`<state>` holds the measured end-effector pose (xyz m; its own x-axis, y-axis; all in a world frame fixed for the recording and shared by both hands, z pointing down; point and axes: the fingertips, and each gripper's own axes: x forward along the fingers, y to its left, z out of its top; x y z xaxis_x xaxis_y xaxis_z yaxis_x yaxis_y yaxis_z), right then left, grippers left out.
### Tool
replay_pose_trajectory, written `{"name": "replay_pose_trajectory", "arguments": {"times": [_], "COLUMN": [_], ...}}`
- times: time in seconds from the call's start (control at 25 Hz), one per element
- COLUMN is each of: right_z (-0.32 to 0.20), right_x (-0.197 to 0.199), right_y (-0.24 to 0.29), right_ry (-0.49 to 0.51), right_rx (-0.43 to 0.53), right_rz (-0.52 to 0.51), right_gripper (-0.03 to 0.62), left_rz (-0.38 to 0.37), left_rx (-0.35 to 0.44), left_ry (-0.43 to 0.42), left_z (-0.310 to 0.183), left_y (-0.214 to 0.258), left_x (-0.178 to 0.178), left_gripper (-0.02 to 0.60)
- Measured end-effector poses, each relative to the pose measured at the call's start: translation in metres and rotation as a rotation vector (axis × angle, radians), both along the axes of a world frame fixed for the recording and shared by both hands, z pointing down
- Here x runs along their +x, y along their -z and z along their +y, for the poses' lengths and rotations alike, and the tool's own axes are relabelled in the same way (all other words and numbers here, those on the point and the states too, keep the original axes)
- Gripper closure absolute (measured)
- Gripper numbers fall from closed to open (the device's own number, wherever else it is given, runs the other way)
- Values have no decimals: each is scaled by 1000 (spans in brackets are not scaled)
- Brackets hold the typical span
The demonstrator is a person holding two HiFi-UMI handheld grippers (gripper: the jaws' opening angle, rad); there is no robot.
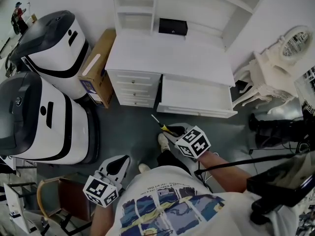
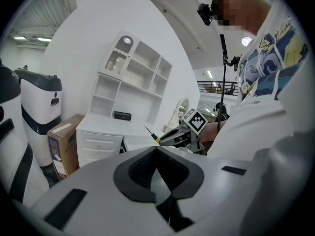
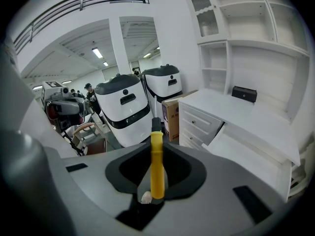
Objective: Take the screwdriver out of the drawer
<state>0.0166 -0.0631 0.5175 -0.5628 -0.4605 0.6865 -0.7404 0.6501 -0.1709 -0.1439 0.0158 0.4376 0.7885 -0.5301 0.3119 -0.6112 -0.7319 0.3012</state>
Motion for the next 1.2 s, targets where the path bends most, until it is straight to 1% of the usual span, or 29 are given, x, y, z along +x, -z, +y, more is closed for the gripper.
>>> {"name": "replay_pose_trajectory", "arguments": {"times": [0.72,1.2], "right_z": [0,-1], "right_x": [1,10], "right_y": [-3,-6], "right_ry": [-3,-8], "right_rx": [-4,-15], "right_rz": [-17,-22], "right_gripper": [500,500], "left_rz": [-10,-10], "left_rx": [-11,-29], "left_ry": [-14,-29], "left_z": [-3,-7], "left_y": [0,-2], "left_x": [7,19], "left_gripper": [568,568]}}
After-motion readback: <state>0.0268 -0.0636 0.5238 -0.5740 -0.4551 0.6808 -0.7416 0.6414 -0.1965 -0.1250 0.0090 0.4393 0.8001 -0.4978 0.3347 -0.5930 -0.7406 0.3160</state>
